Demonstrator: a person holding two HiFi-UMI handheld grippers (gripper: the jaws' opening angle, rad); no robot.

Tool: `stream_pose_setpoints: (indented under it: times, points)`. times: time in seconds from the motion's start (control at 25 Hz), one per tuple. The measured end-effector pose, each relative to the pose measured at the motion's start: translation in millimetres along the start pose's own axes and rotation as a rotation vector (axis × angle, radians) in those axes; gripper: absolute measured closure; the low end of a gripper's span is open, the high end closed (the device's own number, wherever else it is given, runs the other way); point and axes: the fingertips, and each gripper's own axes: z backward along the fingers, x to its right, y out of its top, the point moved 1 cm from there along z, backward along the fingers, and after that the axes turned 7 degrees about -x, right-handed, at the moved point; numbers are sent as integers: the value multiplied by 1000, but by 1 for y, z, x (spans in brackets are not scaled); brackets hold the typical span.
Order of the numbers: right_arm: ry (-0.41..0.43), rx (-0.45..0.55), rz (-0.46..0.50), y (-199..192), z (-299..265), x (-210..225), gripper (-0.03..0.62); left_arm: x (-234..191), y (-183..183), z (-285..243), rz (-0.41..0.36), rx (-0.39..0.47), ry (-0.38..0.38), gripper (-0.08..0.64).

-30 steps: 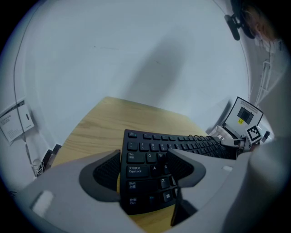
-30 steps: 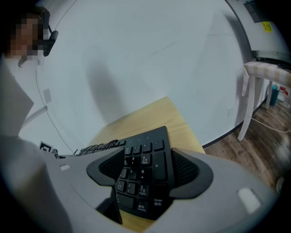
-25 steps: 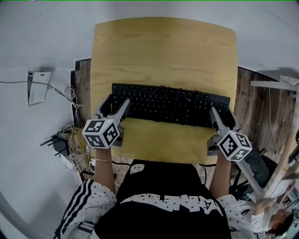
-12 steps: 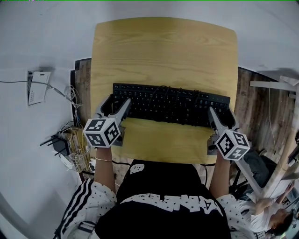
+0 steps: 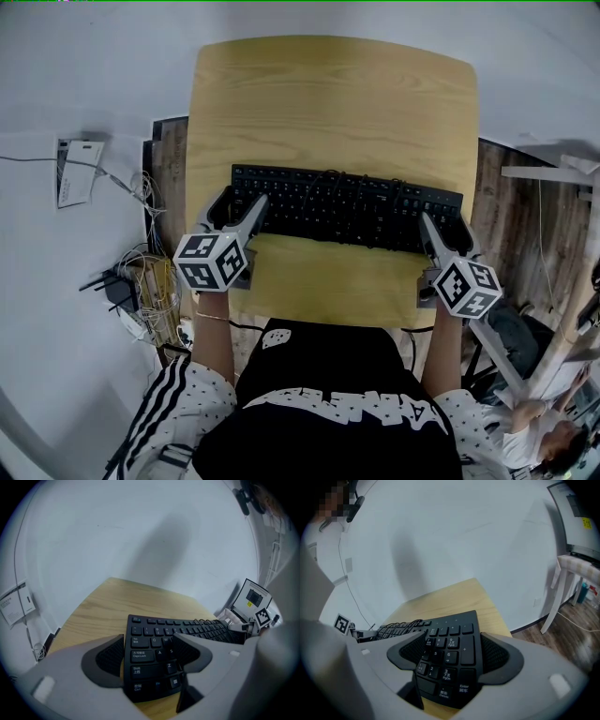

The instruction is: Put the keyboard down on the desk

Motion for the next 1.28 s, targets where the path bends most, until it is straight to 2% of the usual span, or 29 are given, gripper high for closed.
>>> stream_pose_setpoints:
  times: [0.2,0.36,0.52,0.64,0.68,0.92,0.96,1.04,1.08,1.2,1.28]
  points:
    - [-7,12,13,1,2,1,224,1,1,1,2,30,3,252]
    - [-45,14,70,2,4,2,210,1,3,4,28,49,-14,245]
    - [-64,48,79,8,11,4,216,0,11,11,14,89,-3,249]
    - [-74,81,56,15,17,4,267,0,24,21,20,145,10,258]
    - [-73,90,41,16,19,4,302,0,28,24,23,164,14,259]
    - [-27,162,17,35,38,-9,456,14,52,42,-12,241,-7,368]
    - [-27,177,19,39,42,-11,487,18,57,46,-17,256,-21,396]
    - [-28,209,15,48,50,-13,559,27,66,53,-25,293,-57,500]
    - [-25,220,9,52,53,-14,571,32,70,57,-30,312,-85,558]
    - [9,239,-10,65,63,-24,581,47,83,69,-32,350,-165,558]
    - [30,261,2,76,70,-33,580,52,91,76,-43,365,-177,558]
